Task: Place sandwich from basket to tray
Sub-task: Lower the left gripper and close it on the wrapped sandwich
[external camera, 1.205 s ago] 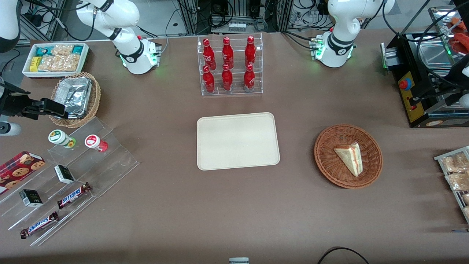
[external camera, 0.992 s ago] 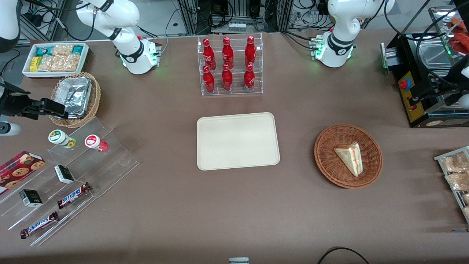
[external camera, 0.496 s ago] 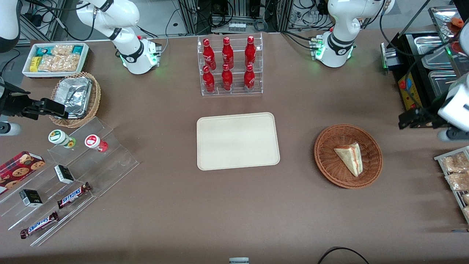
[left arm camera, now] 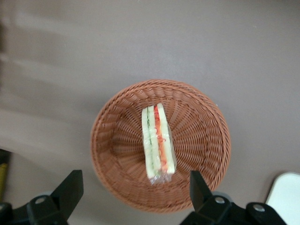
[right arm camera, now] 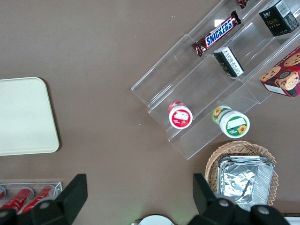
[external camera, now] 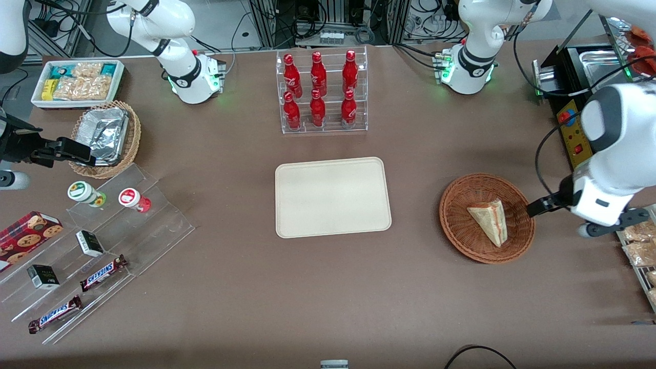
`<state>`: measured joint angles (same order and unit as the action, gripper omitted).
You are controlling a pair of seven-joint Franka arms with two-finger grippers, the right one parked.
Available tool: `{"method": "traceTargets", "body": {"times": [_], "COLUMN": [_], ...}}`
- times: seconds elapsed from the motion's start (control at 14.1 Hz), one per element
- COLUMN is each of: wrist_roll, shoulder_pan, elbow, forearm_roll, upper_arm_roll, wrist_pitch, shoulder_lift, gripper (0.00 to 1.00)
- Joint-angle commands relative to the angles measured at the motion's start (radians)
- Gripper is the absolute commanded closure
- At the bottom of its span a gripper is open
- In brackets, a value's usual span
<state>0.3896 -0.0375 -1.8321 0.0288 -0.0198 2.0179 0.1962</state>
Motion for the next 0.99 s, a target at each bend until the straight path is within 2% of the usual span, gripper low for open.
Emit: {"method": "traceTargets", "body": {"times": [0.0, 0.43, 0.92], "wrist_roll": [0.162, 0.258, 0.282], "shoulder_pan": [-0.019, -0.022, -0.061], "elbow": [-0.178, -0.346, -0.357], "forearm_roll": [0.008, 0.005, 0.002], "upper_arm_roll": [0.003, 0.005, 0.005], "wrist_pitch": [0.17, 0.373, 0.407], "shoulder_lift": [-0.037, -0.034, 0.015], "gripper": [0.0, 0.0, 0.0]}}
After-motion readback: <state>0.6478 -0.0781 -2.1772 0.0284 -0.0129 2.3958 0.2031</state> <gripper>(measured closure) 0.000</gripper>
